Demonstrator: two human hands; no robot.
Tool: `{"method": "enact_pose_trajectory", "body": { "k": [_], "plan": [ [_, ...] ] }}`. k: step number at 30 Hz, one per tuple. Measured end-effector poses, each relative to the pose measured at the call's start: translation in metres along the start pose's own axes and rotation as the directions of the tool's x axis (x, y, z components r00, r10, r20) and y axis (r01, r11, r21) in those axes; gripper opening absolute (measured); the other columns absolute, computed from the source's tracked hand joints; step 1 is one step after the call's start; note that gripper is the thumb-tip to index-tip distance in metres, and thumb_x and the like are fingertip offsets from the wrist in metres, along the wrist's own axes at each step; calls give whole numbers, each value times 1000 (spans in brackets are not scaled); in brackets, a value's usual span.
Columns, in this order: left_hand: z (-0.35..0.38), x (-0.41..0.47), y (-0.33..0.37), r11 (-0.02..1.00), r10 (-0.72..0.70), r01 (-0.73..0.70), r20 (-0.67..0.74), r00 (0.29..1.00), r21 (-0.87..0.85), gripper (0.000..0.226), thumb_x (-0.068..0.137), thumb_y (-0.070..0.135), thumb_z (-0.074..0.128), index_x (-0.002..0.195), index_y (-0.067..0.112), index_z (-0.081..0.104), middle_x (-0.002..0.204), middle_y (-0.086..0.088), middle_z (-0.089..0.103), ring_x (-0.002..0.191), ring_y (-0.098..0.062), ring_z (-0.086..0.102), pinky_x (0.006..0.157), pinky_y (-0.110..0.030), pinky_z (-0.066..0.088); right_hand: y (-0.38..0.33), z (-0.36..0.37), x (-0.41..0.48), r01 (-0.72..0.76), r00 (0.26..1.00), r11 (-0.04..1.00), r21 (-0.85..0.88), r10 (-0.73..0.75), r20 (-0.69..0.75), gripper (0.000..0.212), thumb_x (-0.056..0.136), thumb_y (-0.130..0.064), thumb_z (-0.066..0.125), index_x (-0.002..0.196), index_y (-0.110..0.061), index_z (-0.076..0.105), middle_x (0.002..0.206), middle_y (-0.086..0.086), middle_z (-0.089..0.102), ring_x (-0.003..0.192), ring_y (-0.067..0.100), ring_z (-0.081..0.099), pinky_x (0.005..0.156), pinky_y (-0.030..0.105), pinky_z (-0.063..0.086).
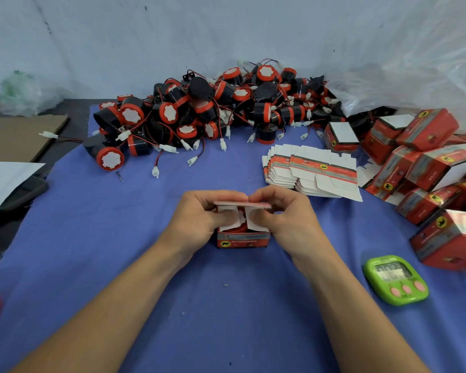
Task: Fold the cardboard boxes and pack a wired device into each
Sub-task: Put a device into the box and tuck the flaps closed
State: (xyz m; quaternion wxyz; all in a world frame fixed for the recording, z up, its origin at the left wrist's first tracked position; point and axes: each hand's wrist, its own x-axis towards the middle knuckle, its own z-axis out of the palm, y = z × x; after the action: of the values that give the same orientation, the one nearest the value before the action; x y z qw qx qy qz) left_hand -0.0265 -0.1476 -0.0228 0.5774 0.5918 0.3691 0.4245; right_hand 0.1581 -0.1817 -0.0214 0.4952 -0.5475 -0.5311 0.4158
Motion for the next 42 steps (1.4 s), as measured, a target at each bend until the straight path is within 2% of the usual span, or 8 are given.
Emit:
{"method": "enact_pose_trajectory", "body": {
  "k": [5,11,15,18,23,27,32,42],
  "plan": [
    [-5,0,-1,950,108,-96,-24,994,297,41,87,-1,77,92,40,83,107,16,79,117,1,66,97,-23,54,-4,-3,-1,48,998,998,-30,-49,-36,33,82,7,76,73,-24,80,94,-4,80,96,19,74,88,45,61],
    [-14,-7,17,913,-66,-56,283,957,405,41,91,8,73,113,42,79,126,30,68,138,17,39,111,-15,35,-7,-21,-11,-106,984,994,20,102,147,32,89,8,65,84,-18,83,104,-13,79,116,2,68,97,27,56],
    [-15,-13,21,875,-100,-61,303,948,481,64,66,16,60,120,46,74,135,38,59,141,19,31,109,-18,30,-10,-31,-14,-160,976,986,55,149,161,42,80,2,55,93,-23,85,119,-15,75,128,-2,58,113,33,46],
    [-12,-16,15,821,7,-167,283,959,546,52,85,26,68,131,50,66,142,40,52,143,21,25,115,-18,27,-11,-31,-17,-133,982,990,51,124,145,38,78,-17,59,102,-32,84,125,-18,71,130,-9,53,113,31,44],
    [-15,-13,8,719,39,-226,286,958,657,52,100,37,67,140,65,48,155,41,35,147,21,10,119,-24,19,-9,-33,-15,-97,987,995,25,93,129,34,84,-9,78,111,-30,82,138,-13,65,125,-13,55,101,25,53],
    [-13,-13,8,692,78,-244,265,961,679,59,96,20,72,139,57,55,157,35,36,147,20,13,119,-17,15,-9,-38,-15,-37,978,995,-94,55,202,54,74,2,86,120,-25,78,142,-7,62,117,-14,60,90,19,56],
    [-3,-18,0,575,250,-328,221,943,749,50,99,16,69,142,39,59,149,29,46,143,19,27,120,-12,19,-6,-30,-14,27,996,980,-195,-9,92,50,76,-7,87,113,-39,79,136,-9,67,127,-18,50,110,29,49],
    [-5,-15,4,673,251,-304,178,952,674,39,103,18,65,136,38,66,136,32,57,137,17,40,113,-7,30,-8,-32,-10,-2,995,986,-167,18,96,25,87,-21,81,108,-33,82,121,-11,75,127,-17,51,113,33,47]
  ]
}}
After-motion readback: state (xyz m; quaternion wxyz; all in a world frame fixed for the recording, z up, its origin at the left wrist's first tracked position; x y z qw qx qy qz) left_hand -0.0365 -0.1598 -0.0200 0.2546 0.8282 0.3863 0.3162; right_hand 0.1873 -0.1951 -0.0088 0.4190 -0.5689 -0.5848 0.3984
